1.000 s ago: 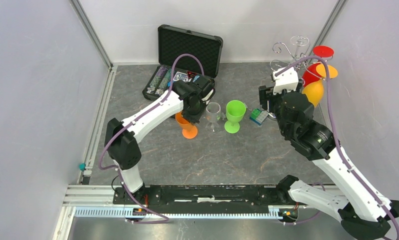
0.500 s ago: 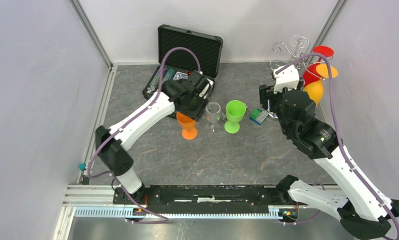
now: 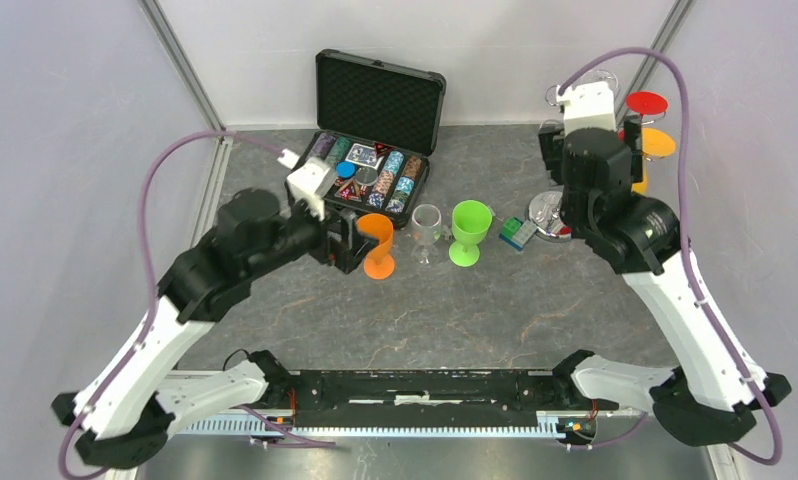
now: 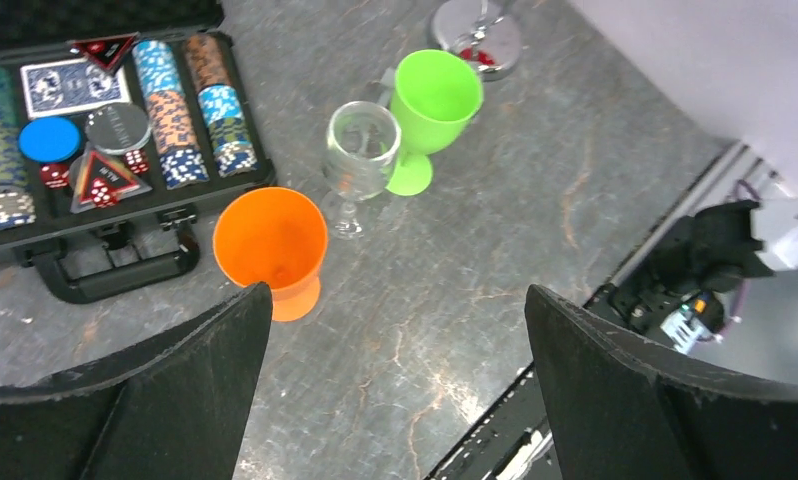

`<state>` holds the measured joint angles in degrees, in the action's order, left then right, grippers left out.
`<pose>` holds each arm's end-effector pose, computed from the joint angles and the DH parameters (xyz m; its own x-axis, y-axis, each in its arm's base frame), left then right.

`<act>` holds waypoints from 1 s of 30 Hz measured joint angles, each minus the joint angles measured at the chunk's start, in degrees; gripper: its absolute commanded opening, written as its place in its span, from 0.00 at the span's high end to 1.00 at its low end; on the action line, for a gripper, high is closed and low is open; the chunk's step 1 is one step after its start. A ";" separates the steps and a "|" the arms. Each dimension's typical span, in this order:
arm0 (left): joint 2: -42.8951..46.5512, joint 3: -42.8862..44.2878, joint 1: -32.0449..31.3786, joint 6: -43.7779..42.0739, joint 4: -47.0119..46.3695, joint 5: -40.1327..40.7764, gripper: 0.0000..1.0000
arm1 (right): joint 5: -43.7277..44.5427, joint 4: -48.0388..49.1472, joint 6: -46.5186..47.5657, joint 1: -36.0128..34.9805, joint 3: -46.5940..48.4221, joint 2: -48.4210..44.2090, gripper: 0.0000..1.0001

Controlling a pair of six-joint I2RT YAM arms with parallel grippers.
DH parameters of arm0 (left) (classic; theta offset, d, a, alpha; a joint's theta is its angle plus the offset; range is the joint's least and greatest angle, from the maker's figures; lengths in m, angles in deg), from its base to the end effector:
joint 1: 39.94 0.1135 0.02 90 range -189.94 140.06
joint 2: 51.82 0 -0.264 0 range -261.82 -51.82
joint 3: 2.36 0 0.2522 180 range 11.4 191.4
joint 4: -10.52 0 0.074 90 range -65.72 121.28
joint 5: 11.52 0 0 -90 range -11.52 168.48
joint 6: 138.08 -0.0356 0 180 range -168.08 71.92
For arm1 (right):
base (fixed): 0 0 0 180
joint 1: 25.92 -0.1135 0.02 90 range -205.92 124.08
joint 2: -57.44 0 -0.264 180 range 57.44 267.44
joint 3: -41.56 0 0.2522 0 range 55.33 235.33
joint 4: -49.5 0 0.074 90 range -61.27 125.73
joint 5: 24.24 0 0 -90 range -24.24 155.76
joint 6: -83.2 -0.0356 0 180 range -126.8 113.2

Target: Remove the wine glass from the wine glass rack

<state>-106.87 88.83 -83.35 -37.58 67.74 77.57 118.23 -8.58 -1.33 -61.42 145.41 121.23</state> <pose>0.1265 -0.1205 0.4392 -0.3841 0.1125 -0.9164 0.6386 0.7492 -0.1757 0.1690 0.0859 0.4831 -0.2755 -0.2678 -0.9232 0.2350 0.9125 -0.3349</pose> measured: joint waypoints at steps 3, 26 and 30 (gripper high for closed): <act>6.23 -4.59 0.00 0.63 -2.49 -2.71 0.00 | 1.46 -2.25 0.92 5.75 4.87 3.85 0.18; 7.54 -11.02 0.00 1.01 -7.48 -8.57 0.00 | -1.14 -2.62 17.14 24.50 7.28 20.46 0.51; 7.54 -12.00 0.00 0.98 -7.63 -8.66 0.00 | 0.17 -0.52 19.32 24.76 6.47 21.70 0.58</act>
<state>-99.33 76.83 -83.35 -36.59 60.11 68.92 118.40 -9.11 17.99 -36.66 151.88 142.93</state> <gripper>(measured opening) 0.993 0.456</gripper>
